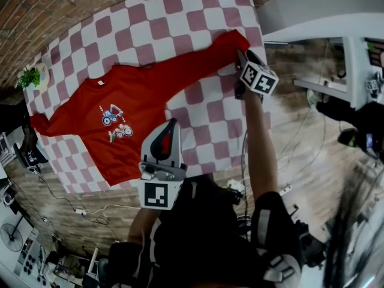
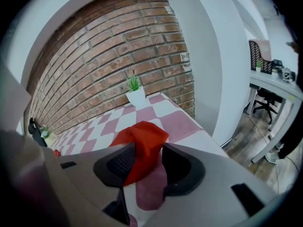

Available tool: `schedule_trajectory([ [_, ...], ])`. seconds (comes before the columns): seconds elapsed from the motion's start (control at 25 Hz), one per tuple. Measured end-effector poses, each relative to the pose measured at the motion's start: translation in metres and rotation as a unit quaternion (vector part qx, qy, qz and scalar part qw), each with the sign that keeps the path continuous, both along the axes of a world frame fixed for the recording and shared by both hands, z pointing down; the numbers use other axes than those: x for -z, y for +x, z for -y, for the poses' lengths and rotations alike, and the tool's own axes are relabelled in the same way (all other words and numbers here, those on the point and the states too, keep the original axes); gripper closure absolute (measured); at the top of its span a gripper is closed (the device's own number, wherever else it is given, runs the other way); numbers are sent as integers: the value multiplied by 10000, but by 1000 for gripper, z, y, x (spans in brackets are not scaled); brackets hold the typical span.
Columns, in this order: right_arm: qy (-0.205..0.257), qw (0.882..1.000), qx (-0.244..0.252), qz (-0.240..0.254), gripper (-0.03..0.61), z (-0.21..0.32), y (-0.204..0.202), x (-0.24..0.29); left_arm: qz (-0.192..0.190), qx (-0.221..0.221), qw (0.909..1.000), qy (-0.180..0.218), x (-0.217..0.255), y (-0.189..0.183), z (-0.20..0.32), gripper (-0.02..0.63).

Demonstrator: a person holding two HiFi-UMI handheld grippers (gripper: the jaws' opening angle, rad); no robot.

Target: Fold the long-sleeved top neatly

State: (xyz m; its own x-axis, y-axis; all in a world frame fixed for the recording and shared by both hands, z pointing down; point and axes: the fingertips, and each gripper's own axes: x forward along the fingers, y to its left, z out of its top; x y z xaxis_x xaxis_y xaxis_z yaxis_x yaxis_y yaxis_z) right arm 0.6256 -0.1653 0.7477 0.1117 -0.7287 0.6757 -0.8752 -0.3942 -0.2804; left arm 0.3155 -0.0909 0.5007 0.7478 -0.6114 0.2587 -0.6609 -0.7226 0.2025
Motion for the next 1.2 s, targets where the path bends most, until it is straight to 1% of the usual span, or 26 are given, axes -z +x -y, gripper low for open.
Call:
schedule_trajectory([
  [0.16, -292, 9992, 112, -241, 413, 0, 2, -7, -30, 68, 10000, -53, -2, -6, 0, 607],
  [0.28, -546, 9973, 222, -447, 493, -1, 2, -10, -35, 99, 9999, -35, 1, -11, 0, 607],
  [0.32, -591, 9967, 246, -504, 505, -1, 2, -10, -32, 116, 9999, -26, 2, -14, -1, 607],
  [0.52, -576, 9957, 243, -685, 534, -4, 3, -5, -62, 230, 9997, 7, 11, -27, -7, 607],
  [0.72, -295, 9950, 234, -920, 545, -5, -3, 25, -138, 355, 9992, 111, 27, -40, -15, 607],
  [0.88, -35, 9936, 372, -1067, 546, -9, -17, 59, -138, 475, 9986, 202, 42, -56, -28, 607],
  [1.04, 412, 9905, 659, -1133, 546, -11, -45, 98, -190, 745, 9965, 317, 60, -76, -46, 607],
  [1.2, 803, 9842, 971, -1244, 548, -27, -80, 142, -101, 860, 9951, 472, 81, -99, -82, 607],
])
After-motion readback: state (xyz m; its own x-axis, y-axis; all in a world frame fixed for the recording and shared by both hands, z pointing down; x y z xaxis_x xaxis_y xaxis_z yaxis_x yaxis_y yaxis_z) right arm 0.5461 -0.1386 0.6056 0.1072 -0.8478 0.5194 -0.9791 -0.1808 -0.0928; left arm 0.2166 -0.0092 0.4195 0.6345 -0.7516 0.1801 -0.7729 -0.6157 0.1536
